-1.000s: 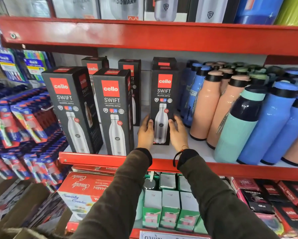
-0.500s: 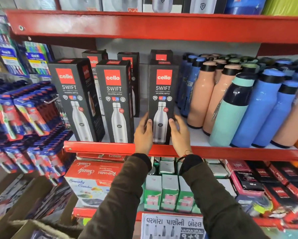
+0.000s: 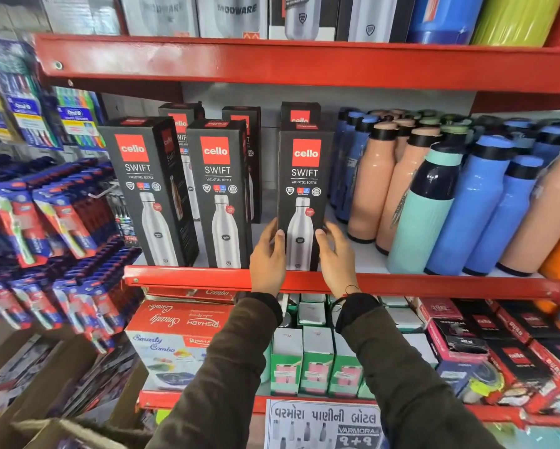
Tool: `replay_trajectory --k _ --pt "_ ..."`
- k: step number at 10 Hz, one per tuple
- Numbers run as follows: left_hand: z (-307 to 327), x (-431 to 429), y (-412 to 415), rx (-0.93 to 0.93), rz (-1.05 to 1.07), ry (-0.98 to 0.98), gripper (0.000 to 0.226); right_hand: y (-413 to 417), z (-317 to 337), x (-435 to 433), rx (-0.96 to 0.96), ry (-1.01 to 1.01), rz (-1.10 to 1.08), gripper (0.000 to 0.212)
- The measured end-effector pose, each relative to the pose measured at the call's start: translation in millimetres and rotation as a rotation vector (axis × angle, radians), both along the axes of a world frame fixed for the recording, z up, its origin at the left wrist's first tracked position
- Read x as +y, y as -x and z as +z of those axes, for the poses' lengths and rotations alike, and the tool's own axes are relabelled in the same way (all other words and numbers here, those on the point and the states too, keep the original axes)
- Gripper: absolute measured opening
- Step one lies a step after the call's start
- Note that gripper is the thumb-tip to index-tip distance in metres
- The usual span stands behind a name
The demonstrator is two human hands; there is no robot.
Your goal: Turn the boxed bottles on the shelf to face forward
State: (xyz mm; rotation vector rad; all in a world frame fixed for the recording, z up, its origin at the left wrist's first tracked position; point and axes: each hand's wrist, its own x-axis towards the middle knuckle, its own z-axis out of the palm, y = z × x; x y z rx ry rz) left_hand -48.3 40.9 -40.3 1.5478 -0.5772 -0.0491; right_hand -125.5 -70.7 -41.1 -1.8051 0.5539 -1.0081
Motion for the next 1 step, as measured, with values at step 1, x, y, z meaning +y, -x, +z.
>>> replay_trajectory --k 1 --pt "0.0 1.4 6.3 -0.002 0.007 0.1 0.044 7.5 11.0 -4.4 0.032 -0.096 0.042 0.042"
